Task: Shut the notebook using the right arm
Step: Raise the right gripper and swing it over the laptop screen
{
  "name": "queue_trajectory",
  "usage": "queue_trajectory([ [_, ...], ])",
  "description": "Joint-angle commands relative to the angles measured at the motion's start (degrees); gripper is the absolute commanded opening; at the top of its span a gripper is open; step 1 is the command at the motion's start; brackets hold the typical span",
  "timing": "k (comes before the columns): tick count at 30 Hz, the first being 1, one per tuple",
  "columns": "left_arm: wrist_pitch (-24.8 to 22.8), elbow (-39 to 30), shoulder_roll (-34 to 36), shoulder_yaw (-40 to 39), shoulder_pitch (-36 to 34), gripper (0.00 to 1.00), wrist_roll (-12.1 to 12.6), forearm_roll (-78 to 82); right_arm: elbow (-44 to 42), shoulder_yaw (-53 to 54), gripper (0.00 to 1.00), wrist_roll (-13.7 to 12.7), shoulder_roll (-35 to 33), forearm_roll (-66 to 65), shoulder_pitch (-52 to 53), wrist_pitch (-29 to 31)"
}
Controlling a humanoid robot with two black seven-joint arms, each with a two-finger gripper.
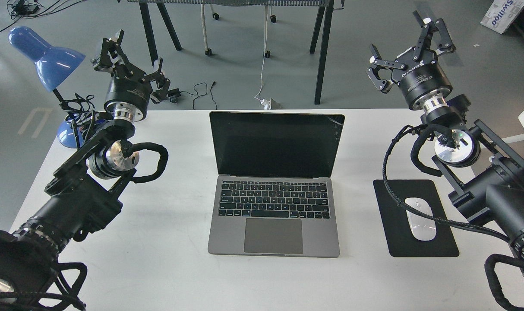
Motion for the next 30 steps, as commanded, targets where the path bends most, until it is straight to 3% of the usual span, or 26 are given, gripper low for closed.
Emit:
queue_trajectory([
  [1,0.2,-0.1,-0.2,0.0,0.0,1.0,0.0,0.1,0.0,0.0,1.0,0.0,0.0,0.0,0.0,0.0],
  [9,0.4,-1.1,0.1,0.1,0.1,1.0,0.0,0.4,-0.3,-1.8,1.0,-0.3,-0.2,-0.4,2.6,-1.0],
  [20,0.3,-1.1,0.1,0.1,0.1,1.0,0.0,0.1,-5.1,-23.8,1.0,-1.0,-0.2,-15.1,19.2,-4.9],
  [25,0.2,-1.1,0.2,0.0,0.2,1.0,0.0,0.0,-10.8,-32.9,1.0,-1.0,0.6,-19.2,23.8,-4.6],
  [30,0.2,-1.1,0.2,0.0,0.2,1.0,0.0,0.0,-10.9,-39.4,1.0,-1.0,1.8,-21.6,24.7,-4.6],
])
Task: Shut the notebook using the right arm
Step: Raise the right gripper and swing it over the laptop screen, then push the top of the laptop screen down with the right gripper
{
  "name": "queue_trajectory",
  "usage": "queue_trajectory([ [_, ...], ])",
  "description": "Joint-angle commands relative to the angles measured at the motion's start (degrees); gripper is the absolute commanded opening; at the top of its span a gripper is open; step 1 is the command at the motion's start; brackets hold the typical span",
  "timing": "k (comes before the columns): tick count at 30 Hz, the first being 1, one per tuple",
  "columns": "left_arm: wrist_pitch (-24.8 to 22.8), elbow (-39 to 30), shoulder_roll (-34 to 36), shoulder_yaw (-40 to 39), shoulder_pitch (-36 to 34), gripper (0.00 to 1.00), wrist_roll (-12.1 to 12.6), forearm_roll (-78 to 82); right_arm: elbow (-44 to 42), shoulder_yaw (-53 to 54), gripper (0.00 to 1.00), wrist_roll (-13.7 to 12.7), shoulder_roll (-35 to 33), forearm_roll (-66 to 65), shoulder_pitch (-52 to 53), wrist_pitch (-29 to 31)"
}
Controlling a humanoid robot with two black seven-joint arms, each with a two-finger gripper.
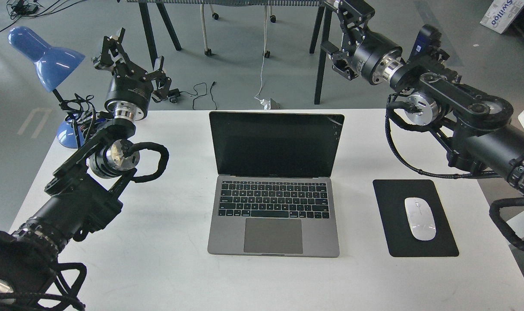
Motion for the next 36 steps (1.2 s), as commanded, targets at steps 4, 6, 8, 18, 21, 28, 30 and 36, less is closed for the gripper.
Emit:
queue_trajectory([
  [4,0.0,0.0,0.0,0.0,0.0,1.0,0.0,0.0,-0.1,-6.0,1.0,0.0,0.9,-4.1,0.4,0.0],
  [6,0.0,0.0,0.0,0.0,0.0,1.0,0.0,0.0,0.1,-7.4,1.0,0.0,0.9,-5.0,0.4,0.1],
  [8,0.0,0.0,0.0,0.0,0.0,1.0,0.0,0.0,0.4,-8.2,1.0,0.0,0.9,-5.0,0.5,0.4],
  [18,0.0,0.0,0.0,0.0,0.0,1.0,0.0,-0.1,1.5,-9.0,1.0,-0.1,0.9,-5.2,0.5,4.0],
  [21,0.0,0.0,0.0,0.0,0.0,1.0,0.0,-0.1,1.5,-11.6,1.0,-0.1,0.9,-5.8,1.0,5.1],
  [28,0.0,0.0,0.0,0.0,0.0,1.0,0.0,-0.1,1.6,-16.4,1.0,-0.1,0.8,-6.2,2.1,6.2],
  [30,0.0,0.0,0.0,0.0,0.0,1.0,0.0,-0.1,1.6,-16.4,1.0,-0.1,0.8,-6.2,2.1,6.5],
  [36,0.0,0.0,0.0,0.0,0.0,1.0,0.0,-0.1,2.6,-16.5,1.0,-0.1,0.8,-6.2,2.2,7.5],
])
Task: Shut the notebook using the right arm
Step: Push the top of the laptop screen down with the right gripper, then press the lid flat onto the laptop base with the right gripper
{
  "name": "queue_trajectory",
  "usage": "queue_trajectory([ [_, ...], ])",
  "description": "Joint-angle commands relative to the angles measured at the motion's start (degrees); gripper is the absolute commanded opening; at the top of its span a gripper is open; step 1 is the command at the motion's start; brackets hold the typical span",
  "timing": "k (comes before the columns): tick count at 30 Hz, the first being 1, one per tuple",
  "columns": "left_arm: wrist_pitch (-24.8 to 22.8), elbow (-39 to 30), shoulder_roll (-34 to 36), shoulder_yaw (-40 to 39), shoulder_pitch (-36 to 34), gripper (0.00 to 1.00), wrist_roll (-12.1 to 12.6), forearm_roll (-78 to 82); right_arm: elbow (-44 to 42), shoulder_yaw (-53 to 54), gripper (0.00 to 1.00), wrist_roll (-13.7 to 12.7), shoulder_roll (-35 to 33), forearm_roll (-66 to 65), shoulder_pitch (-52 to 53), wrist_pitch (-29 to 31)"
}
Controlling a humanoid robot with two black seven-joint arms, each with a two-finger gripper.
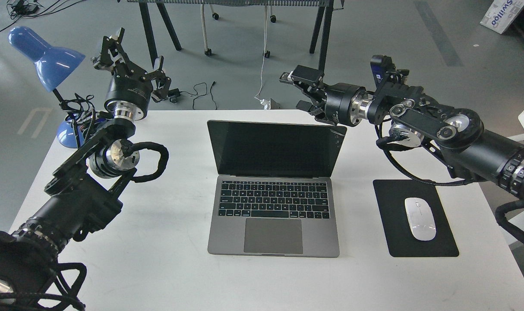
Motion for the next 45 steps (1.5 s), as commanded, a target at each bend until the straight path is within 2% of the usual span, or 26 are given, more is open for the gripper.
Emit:
queue_trajectory([
  [1,0.0,0.0,0.0,0.0,0.0,1.0,0.0,0.0,1.2,0.0,1.0,0.0,-0.3,0.0,0.0,0.5],
  [7,0.0,0.0,0.0,0.0,0.0,1.0,0.0,0.0,5.7,-0.2,1.0,0.0,-1.8,0.0,0.0,4.6],
  [11,0.0,0.0,0.0,0.0,0.0,1.0,0.0,0.0,11.7,-0.3,1.0,0.0,-4.8,-0.1,-0.2,7.9],
  [17,0.0,0.0,0.0,0.0,0.0,1.0,0.0,0.0,18.7,-2.2,1.0,0.0,-9.0,-2.7,-1.0,7.9],
  [29,0.0,0.0,0.1,0.0,0.0,1.0,0.0,-0.1,23.3,-11.7,1.0,0.1,-9.8,-6.1,-1.6,7.9],
  [45,-0.1,0.0,0.1,0.0,0.0,1.0,0.0,-0.1,21.0,-16.7,1.0,0.0,-9.1,-16.3,-6.4,7.9],
])
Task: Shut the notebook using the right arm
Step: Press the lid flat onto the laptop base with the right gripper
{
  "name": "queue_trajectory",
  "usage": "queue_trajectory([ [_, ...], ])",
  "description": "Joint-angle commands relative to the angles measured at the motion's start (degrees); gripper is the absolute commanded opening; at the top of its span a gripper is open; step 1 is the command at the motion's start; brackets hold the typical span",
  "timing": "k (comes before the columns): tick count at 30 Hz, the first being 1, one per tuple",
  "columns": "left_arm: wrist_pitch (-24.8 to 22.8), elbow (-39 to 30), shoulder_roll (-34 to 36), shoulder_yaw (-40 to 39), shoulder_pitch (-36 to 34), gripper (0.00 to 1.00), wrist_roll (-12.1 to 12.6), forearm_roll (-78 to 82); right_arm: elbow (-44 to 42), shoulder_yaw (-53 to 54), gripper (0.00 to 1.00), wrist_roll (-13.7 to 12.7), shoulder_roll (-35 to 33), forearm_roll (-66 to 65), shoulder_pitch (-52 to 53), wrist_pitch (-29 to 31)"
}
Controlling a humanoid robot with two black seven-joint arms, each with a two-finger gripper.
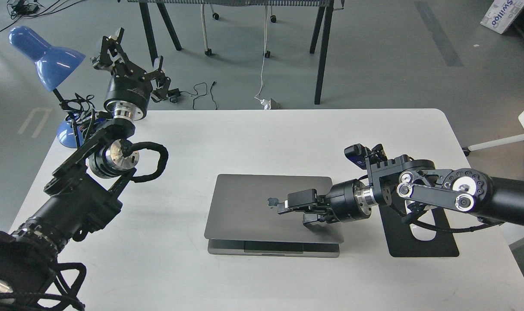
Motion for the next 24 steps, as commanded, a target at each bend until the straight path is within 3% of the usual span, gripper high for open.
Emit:
queue_trajectory([
  [1,0.0,0.0,0.0,0.0,0.0,1.0,0.0,0.0,-1.5,-0.2,1.0,0.0,0.0,-1.1,-0.7,0.0],
  [24,0.0,0.0,0.0,0.0,0.0,1.0,0.0,0.0,-8.5,-0.4,1.0,0.0,1.4,-1.8,-3.3,0.0],
])
